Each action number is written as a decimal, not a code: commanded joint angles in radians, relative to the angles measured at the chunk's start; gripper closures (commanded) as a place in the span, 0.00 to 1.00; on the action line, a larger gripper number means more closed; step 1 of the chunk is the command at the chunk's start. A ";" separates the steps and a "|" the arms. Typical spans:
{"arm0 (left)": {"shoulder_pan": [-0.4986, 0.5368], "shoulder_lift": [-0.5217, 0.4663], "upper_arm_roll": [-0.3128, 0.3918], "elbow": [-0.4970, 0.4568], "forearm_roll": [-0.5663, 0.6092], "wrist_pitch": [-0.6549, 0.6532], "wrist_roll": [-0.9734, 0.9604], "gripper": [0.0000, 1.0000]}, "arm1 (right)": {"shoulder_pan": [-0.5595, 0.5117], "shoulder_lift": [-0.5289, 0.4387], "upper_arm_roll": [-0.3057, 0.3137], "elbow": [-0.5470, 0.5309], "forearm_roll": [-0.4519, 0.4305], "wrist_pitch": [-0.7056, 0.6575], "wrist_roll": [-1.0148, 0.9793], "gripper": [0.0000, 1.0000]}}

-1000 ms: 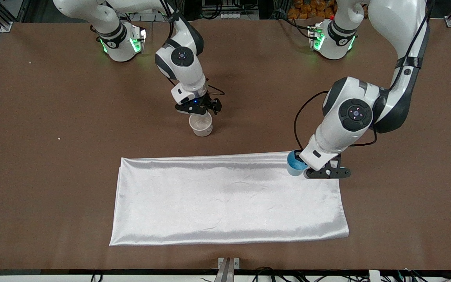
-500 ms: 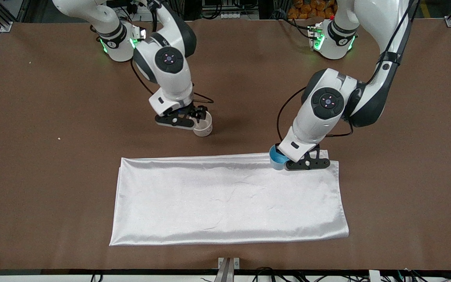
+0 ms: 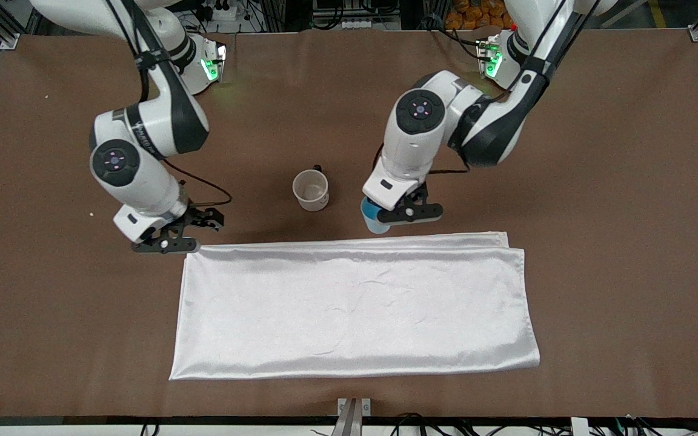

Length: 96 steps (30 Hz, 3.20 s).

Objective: Place blue cup into white mug on table

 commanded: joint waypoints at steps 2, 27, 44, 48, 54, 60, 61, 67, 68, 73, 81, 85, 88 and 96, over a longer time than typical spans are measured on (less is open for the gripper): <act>-0.073 0.018 0.004 0.021 -0.004 -0.016 -0.207 1.00 | -0.091 0.012 0.017 0.028 -0.006 -0.007 -0.120 0.00; -0.265 0.158 0.004 0.118 -0.041 0.073 -0.419 1.00 | -0.080 -0.216 0.022 -0.203 0.004 0.041 -0.086 0.00; -0.280 0.215 0.008 0.124 -0.039 0.137 -0.444 0.00 | -0.201 -0.290 0.017 -0.279 -0.006 0.088 -0.336 0.00; -0.276 0.196 0.016 0.127 -0.033 0.137 -0.435 0.00 | -0.212 -0.288 0.017 -0.260 -0.006 0.075 -0.342 0.00; -0.253 0.118 0.056 0.126 0.011 0.131 -0.416 0.00 | -0.212 -0.268 0.017 -0.130 0.003 -0.081 -0.270 0.00; -0.166 0.035 0.076 0.124 0.035 0.067 -0.289 0.00 | -0.217 -0.261 0.017 0.008 0.027 -0.233 -0.261 0.00; -0.155 0.023 0.076 0.124 0.035 0.054 -0.268 0.00 | -0.217 -0.261 0.017 0.023 0.035 -0.245 -0.261 0.00; -0.052 -0.049 0.076 0.124 0.033 -0.016 -0.145 0.00 | -0.217 -0.261 0.017 0.120 0.069 -0.323 -0.227 0.00; -0.037 -0.063 0.076 0.124 0.030 -0.028 -0.120 0.00 | -0.217 -0.261 0.017 0.137 0.076 -0.339 -0.215 0.00; 0.042 -0.112 0.074 0.124 0.024 -0.101 0.007 0.00 | -0.214 -0.261 0.017 0.220 0.081 -0.428 -0.207 0.00; 0.166 -0.175 0.073 0.124 0.009 -0.196 0.245 0.00 | -0.209 -0.267 0.020 0.283 0.066 -0.511 -0.268 0.00; 0.241 -0.198 0.073 0.124 -0.027 -0.230 0.399 0.00 | -0.214 -0.268 0.017 0.295 0.064 -0.514 -0.299 0.00; 0.292 -0.219 0.076 0.119 -0.060 -0.234 0.470 0.00 | -0.214 -0.270 0.017 0.300 0.043 -0.514 -0.348 0.00; 0.388 -0.244 0.077 0.116 -0.065 -0.285 0.574 0.00 | -0.232 -0.273 0.006 0.316 -0.008 -0.517 -0.439 0.00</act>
